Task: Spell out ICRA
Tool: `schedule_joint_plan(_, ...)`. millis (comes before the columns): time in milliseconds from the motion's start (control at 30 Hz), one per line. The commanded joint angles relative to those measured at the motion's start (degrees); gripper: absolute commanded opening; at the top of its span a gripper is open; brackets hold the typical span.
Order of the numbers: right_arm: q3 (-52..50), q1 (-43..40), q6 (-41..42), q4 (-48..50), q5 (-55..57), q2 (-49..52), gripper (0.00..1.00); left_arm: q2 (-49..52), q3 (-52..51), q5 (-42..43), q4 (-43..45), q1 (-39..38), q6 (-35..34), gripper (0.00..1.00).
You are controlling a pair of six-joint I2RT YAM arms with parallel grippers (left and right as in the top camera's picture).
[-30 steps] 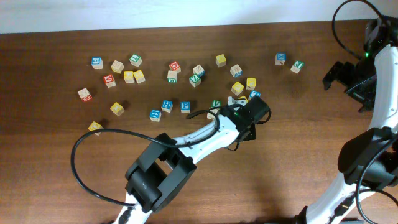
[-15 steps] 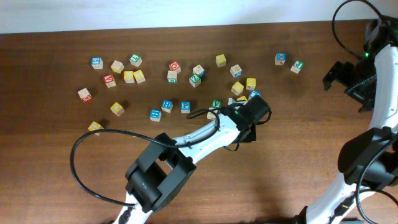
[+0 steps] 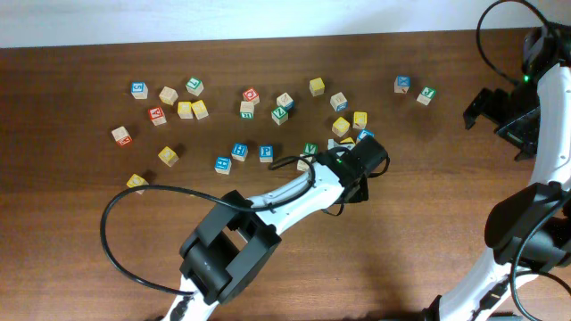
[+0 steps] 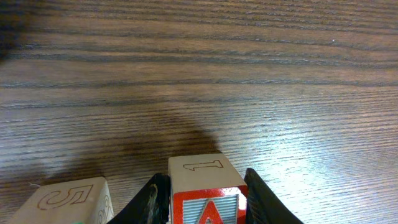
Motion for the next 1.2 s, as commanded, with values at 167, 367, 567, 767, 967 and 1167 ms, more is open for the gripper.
schedule_joint_plan(167, 0.87, -0.07, 0.28, 0.00, 0.48, -0.63, 0.98, 0.70, 1.25, -1.92, -2.08, 0.98, -2.08, 0.30)
schedule_joint_plan(367, 0.87, -0.07, 0.28, 0.00, 0.48, -0.63, 0.98, 0.70, 1.62, -1.09, -2.05, 1.01, -2.01, 0.37)
schedule_joint_plan(567, 0.87, -0.07, 0.28, 0.00, 0.48, -0.63, 0.98, 0.70, 3.41, -5.11, -2.12, 1.70, -0.07, 0.41)
schedule_joint_plan(767, 0.87, -0.07, 0.28, 0.00, 0.50, -0.63, 0.98, 0.48, 6.45, -7.56, -4.04, 4.85, 2.91, 0.46)
schedule_joint_plan(967, 0.87, -0.07, 0.28, 0.00, 0.50, -0.63, 0.98, -6.86, 25.20, -7.56, -19.91, 11.91, 9.16, 0.50)
schedule_joint_plan(1167, 0.87, -0.07, 0.28, 0.00, 0.50, -0.63, 0.99, -17.18, 26.08, -7.54, -45.13, 30.40, 9.14, 0.99)
